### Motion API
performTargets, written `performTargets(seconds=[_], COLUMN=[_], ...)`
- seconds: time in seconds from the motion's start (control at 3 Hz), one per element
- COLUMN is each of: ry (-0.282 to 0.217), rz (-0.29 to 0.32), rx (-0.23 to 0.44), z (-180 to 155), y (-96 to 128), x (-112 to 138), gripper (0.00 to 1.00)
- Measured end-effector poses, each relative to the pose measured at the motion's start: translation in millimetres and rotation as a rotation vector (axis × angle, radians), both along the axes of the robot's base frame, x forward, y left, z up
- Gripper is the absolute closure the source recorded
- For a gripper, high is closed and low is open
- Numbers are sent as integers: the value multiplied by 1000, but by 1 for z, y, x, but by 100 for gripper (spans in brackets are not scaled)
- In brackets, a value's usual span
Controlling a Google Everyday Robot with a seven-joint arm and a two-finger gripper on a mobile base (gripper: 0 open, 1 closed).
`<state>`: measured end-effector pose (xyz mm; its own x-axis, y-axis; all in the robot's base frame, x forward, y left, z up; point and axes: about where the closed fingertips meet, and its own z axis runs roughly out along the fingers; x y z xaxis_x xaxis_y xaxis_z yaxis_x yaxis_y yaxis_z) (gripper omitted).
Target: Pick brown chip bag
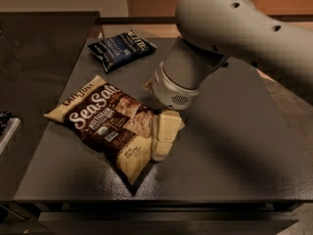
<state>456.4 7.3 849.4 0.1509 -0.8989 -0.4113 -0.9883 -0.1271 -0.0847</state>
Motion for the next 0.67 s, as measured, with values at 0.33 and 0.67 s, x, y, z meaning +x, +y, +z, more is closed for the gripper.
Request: performTargets(seconds=[0.33, 0.67], ry=[10, 11], rz=[8, 22], rx=[-6, -4], z=[-11, -13], y=[6, 12], x=[2, 1], gripper=[0, 18])
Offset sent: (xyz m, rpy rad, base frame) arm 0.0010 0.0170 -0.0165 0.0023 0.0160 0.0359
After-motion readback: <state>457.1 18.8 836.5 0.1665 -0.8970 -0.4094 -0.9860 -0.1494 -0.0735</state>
